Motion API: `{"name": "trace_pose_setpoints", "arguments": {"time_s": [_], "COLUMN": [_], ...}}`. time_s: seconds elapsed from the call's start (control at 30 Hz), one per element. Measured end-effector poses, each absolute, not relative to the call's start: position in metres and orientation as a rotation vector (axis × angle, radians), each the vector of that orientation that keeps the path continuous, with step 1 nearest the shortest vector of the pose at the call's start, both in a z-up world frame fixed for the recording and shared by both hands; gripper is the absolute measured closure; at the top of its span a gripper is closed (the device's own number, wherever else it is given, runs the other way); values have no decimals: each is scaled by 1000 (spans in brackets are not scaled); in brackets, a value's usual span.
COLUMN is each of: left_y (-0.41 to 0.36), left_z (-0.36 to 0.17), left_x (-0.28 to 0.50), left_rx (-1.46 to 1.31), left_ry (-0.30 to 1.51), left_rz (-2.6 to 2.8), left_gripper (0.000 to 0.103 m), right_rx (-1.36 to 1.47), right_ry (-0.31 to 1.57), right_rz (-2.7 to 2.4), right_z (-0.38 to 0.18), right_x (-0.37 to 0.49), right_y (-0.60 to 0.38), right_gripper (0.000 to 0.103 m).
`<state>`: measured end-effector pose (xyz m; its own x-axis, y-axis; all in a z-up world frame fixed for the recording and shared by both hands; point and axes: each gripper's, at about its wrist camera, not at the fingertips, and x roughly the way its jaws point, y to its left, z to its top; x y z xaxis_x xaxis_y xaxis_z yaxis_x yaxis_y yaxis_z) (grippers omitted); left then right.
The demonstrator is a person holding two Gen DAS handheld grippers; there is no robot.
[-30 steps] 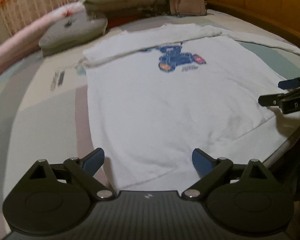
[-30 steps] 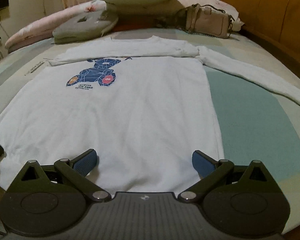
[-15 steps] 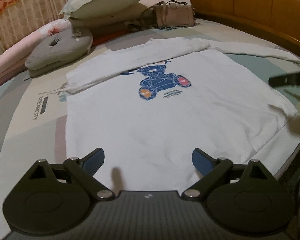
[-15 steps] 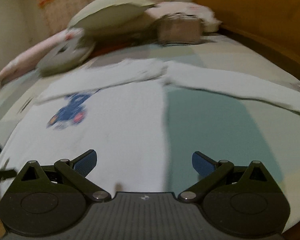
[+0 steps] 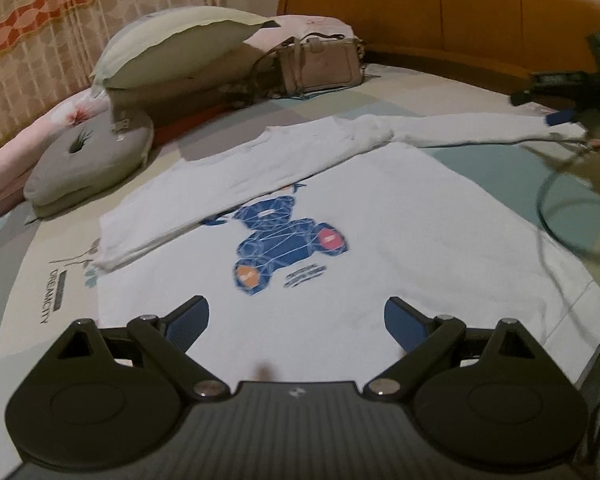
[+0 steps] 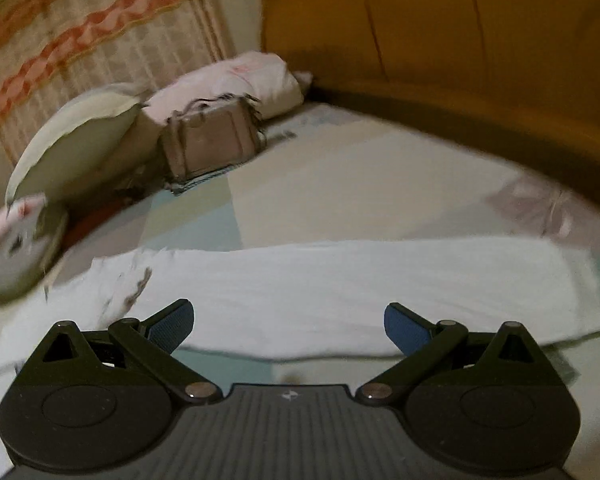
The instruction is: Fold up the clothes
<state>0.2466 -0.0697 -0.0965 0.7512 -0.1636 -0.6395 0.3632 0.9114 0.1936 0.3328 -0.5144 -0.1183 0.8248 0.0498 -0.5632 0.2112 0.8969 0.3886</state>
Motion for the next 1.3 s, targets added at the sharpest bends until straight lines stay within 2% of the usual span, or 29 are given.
{"name": "trace_pose_setpoints", "arguments": {"time_s": [0.2,0.47,0.57,0.77,0.83,1.1,1.3], "left_y": [-71,-68,-72,-76,-77,-81,-87], "left_z": [-102,-99,-100,-103,-104,-106,-108], "left_x": [249,245,244,246,247,250,253], "left_rx": [359,338,342,351,351,358,362], "left_ry": [674,659,656,661,662,662,667], "left_rz": [-279,-292,-312,-313,-310,-322,-325], "left_gripper": [8,8,8,8,8,8,8], "right_rx": [606,626,562,258,234,457,524], "right_ry": [560,588,632,693,683,520,452], "right_rz": [-102,-154,-162,-203,-216,-175,-210], "right_z": [-138,-122,-125,-142,-143,-147,-150], "right_x": [306,273,271,281,286,285,297], "right_y": [-558,-567,-557,-528,-530,-570,-578], "right_gripper": [0,0,0,0,0,0,0]}}
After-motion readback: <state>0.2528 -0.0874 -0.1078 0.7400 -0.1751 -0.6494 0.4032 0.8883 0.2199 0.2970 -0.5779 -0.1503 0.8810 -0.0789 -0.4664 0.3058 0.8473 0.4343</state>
